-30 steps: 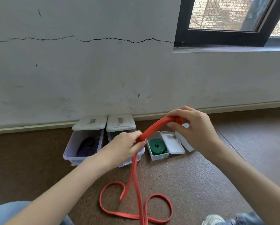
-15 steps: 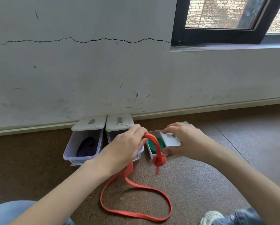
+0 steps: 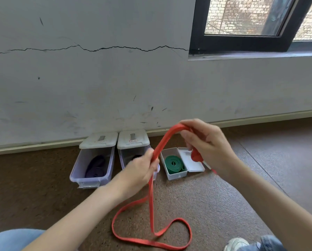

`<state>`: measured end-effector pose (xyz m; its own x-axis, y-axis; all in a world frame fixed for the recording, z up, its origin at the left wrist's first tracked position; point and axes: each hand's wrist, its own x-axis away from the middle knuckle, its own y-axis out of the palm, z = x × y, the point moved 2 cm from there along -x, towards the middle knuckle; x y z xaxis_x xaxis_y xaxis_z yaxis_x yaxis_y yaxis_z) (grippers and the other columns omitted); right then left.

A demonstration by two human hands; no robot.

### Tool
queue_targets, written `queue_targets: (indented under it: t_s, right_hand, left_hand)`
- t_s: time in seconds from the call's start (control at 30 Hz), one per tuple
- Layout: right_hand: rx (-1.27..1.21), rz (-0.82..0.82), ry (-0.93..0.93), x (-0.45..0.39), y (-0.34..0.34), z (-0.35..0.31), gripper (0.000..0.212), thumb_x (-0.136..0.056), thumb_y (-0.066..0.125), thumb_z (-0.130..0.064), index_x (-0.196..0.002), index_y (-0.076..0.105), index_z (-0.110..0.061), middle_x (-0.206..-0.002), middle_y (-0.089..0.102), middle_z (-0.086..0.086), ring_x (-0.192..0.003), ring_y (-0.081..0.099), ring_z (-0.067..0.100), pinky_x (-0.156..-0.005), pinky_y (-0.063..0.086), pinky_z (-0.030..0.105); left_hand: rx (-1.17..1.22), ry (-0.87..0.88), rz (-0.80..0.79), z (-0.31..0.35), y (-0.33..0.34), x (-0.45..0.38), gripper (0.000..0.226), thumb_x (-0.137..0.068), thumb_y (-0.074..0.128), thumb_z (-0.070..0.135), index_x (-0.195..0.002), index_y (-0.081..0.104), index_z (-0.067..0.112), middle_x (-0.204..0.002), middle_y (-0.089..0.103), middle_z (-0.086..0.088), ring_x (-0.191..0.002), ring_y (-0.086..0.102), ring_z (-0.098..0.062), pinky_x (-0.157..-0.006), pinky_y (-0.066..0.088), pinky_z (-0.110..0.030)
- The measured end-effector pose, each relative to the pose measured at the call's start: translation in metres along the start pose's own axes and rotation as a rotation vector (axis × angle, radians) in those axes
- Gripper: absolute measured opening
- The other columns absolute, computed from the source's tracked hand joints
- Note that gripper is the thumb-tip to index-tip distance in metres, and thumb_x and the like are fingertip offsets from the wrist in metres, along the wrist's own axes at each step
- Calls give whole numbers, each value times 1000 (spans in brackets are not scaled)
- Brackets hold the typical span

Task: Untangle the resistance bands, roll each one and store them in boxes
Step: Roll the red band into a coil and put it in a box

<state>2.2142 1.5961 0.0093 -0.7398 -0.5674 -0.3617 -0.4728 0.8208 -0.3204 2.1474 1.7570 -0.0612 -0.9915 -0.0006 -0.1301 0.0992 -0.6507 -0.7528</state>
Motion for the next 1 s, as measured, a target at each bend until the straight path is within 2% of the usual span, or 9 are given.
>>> queue_targets:
  t_s: [0.07, 0.13, 0.27, 0.4, 0.57, 0.7, 0.8, 0.87, 1.0]
  right_hand:
    - [-93, 72, 33, -4, -14, -2, 16, -91, 52, -7, -96, 62, -19, -58, 53, -7, -51, 47, 5, -48, 42, 21]
    - [-20, -48, 56, -6, -22, -4, 18, -89, 55, -8, -101, 64, -19, -65, 60, -5, -55, 53, 7, -48, 43, 18]
    - [29, -333, 213, -2, 0, 8, 37, -78, 70, -5, -112, 59, -15, -97, 69, -1, -87, 66, 4, -77, 52, 18]
    - [246, -292, 134, -3, 11, 12, 12, -86, 64, -11, -81, 64, 0, -58, 53, -3, -54, 47, 9, -53, 41, 27]
    - [-103, -116, 87, -7, -7, -3, 13, -89, 56, -8, -77, 61, -5, -54, 53, -10, -48, 41, 7, -48, 39, 20]
    - [-20, -172, 133, -6, -16, 2, 16, -89, 55, -10, -75, 63, -8, -55, 55, -8, -51, 49, 7, -55, 45, 20]
    - [57, -365, 243, -1, -16, 6, 3, -81, 67, -10, -81, 70, -8, -73, 68, 10, -72, 63, 16, -73, 54, 27]
    - [-32, -365, 237, 1, -10, 5, 9, -78, 70, -7, -86, 69, -8, -79, 67, 16, -78, 63, 21, -80, 53, 32]
    - [-34, -369, 159, 1, 3, 0, 12, -84, 64, -9, -81, 61, 2, -61, 48, 5, -57, 46, 14, -59, 41, 30]
  left_hand:
    - [139, 81, 237, 17, -38, -8, 16, -100, 33, 29, -90, 46, 25, -85, 66, -9, -64, 58, -16, -64, 50, -30]
    - [136, 271, 448, 35, -75, -10, 14, -98, 34, 30, -94, 47, 26, -77, 63, 0, -55, 51, -8, -52, 42, -20]
    - [-36, 215, 130, 42, -59, -7, 13, -98, 39, 23, -96, 49, 15, -67, 52, 0, -60, 51, -14, -59, 38, -28]
    - [-5, 207, 10, 30, -26, -8, 15, -96, 36, 32, -90, 43, 21, -76, 58, -8, -67, 55, -21, -64, 43, -31]
    - [-9, 69, -137, -8, 15, 5, 16, -99, 32, 34, -82, 32, 32, -85, 60, -2, -78, 61, -18, -71, 47, -29]
    - [164, 43, 26, 0, -17, -2, 22, -94, 34, 39, -84, 48, 25, -83, 66, 3, -75, 63, -7, -79, 52, -32]
    - [286, 277, 254, 23, -68, -6, 21, -98, 36, 36, -86, 49, 26, -79, 67, 3, -69, 63, -7, -66, 50, -17]
    - [184, 348, 191, 36, -72, -3, 19, -98, 37, 35, -82, 46, 30, -69, 63, 4, -59, 59, -7, -58, 48, -22]
    - [101, 275, -13, 38, -35, -4, 17, -90, 32, 45, -79, 38, 32, -64, 53, 7, -56, 54, -9, -56, 48, -27]
